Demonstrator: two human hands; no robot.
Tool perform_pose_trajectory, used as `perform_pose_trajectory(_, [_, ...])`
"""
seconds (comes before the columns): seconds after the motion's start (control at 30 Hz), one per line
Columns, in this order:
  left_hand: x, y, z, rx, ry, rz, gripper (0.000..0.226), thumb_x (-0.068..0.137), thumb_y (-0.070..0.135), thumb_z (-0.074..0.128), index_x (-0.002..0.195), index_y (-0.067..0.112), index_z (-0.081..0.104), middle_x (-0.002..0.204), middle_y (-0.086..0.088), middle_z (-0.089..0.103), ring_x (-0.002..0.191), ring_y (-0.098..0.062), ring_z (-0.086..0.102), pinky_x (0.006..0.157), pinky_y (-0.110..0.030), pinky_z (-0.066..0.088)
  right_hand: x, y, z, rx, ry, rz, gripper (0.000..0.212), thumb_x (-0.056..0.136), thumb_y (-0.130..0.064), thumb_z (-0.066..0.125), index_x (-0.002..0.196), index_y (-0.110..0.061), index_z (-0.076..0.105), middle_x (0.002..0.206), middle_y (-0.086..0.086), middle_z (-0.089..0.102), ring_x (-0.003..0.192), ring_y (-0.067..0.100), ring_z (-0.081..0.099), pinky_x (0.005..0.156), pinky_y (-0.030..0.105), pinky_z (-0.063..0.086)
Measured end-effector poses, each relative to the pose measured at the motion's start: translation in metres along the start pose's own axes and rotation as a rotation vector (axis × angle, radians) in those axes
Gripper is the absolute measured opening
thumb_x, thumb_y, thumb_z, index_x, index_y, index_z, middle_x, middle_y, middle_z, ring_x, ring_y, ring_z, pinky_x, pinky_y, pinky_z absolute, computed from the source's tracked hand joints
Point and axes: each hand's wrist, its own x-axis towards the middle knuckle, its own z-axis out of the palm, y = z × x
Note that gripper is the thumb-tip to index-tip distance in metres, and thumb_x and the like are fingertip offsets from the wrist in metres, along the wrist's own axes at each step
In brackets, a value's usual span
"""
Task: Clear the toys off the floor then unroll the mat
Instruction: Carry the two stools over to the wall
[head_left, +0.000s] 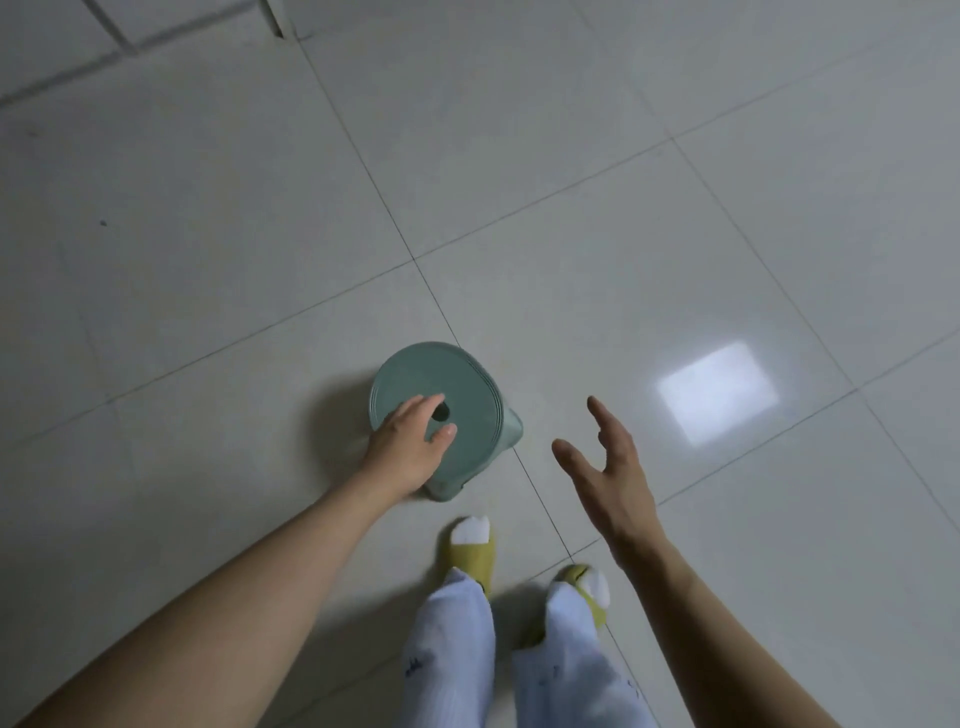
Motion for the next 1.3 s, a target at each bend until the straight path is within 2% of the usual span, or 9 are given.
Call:
perform_pose_trajectory(0.27, [0.078, -0.026, 0.052, 0.095, -0.07, -0.083, 0.06, 0.091, 0.032, 0.053, 0.143, 0.011, 0.031, 0.147, -0.01, 0.037, 0.136, -0.024, 0.033, 0.109, -0.032, 0.027, 0.078, 0.049, 0.035, -0.002, -0.11, 0.064, 0.062, 0.087, -0.029, 0.061, 0.142, -0.03, 0.032, 0.15, -0.002, 0.03, 0.138, 0.012, 0.028, 0.113, 0.036, 0.027])
perform_pose_trajectory(0.5, [0.139, -0.069, 0.122, 0.133, -0.119, -0.156, 0.107, 0.074, 0.046, 0.071, 0.148, 0.007, 0.004, 0.154, -0.014, 0.021, 0.141, -0.025, 0.024, 0.113, -0.033, 0.021, 0.13, 0.112, 0.071, -0.007, -0.179, 0.079, 0.063, 0.087, -0.031, 0.061, 0.143, -0.032, 0.031, 0.15, -0.004, 0.029, 0.137, 0.011, 0.028, 0.112, 0.033, 0.028])
perform_pose_trajectory(0.63, [0.165, -0.088, 0.163, 0.292, -0.154, -0.176, 0.132, 0.061, 0.055, 0.076, 0.146, 0.011, -0.015, 0.157, -0.016, 0.001, 0.145, -0.03, 0.0, 0.116, -0.039, -0.002, 0.147, 0.145, 0.088, 0.012, -0.192, 0.103, 0.063, 0.087, -0.03, 0.061, 0.143, -0.031, 0.032, 0.149, -0.004, 0.031, 0.135, 0.009, 0.031, 0.111, 0.029, 0.028])
perform_pose_trajectory(0.73, [0.175, -0.097, 0.186, 0.421, -0.181, -0.192, 0.143, 0.054, 0.061, 0.076, 0.142, 0.015, -0.027, 0.155, -0.024, -0.007, 0.144, -0.035, -0.011, 0.114, -0.043, -0.011, 0.154, 0.165, 0.093, 0.016, -0.198, 0.11, 0.063, 0.087, -0.032, 0.061, 0.142, -0.032, 0.031, 0.149, -0.005, 0.031, 0.134, 0.009, 0.031, 0.11, 0.028, 0.028])
perform_pose_trajectory(0.83, [0.18, -0.102, 0.2, 0.527, -0.133, -0.193, 0.147, 0.051, 0.062, 0.076, 0.139, 0.019, -0.033, 0.152, -0.029, 0.002, 0.143, -0.036, -0.002, 0.114, -0.045, -0.008, 0.159, 0.18, 0.095, 0.0, -0.204, 0.117, 0.063, 0.087, -0.033, 0.061, 0.143, -0.033, 0.031, 0.15, -0.006, 0.03, 0.136, 0.009, 0.031, 0.111, 0.029, 0.028])
perform_pose_trajectory(0.93, [0.179, -0.103, 0.202, 0.587, -0.023, -0.175, 0.144, 0.046, 0.061, 0.076, 0.142, 0.022, -0.025, 0.138, -0.021, 0.025, 0.132, -0.032, 0.023, 0.11, -0.045, 0.013, 0.16, 0.187, 0.092, 0.007, -0.193, 0.135, 0.064, 0.086, -0.033, 0.061, 0.143, -0.033, 0.032, 0.15, -0.005, 0.03, 0.137, 0.009, 0.029, 0.112, 0.032, 0.027])
perform_pose_trajectory(1.0, [0.173, -0.1, 0.2, 0.608, 0.002, -0.154, 0.143, 0.044, 0.062, 0.075, 0.142, 0.022, -0.022, 0.132, -0.018, 0.03, 0.125, -0.03, 0.028, 0.103, -0.042, 0.019, 0.157, 0.186, 0.086, -0.002, -0.185, 0.136, 0.064, 0.086, -0.033, 0.061, 0.143, -0.033, 0.032, 0.15, -0.003, 0.03, 0.138, 0.011, 0.028, 0.113, 0.034, 0.027])
perform_pose_trajectory(1.13, [0.148, -0.084, 0.178, 0.67, 0.003, -0.072, 0.143, 0.043, 0.066, 0.073, 0.144, 0.022, -0.018, 0.129, -0.017, 0.033, 0.12, -0.029, 0.031, 0.102, -0.041, 0.016, 0.144, 0.167, 0.059, -0.019, -0.148, 0.124, 0.063, 0.087, -0.034, 0.061, 0.143, -0.034, 0.031, 0.151, -0.002, 0.029, 0.139, 0.013, 0.027, 0.113, 0.037, 0.028])
perform_pose_trajectory(1.3, [0.103, -0.053, 0.126, 0.715, -0.012, 0.033, 0.145, 0.042, 0.068, 0.072, 0.142, 0.025, -0.024, 0.13, -0.017, 0.029, 0.123, -0.03, 0.027, 0.112, -0.051, 0.003, 0.115, 0.121, 0.009, -0.045, -0.091, 0.08, 0.064, 0.088, -0.032, 0.06, 0.144, -0.03, 0.029, 0.152, -0.001, 0.027, 0.14, 0.015, 0.025, 0.114, 0.036, 0.025])
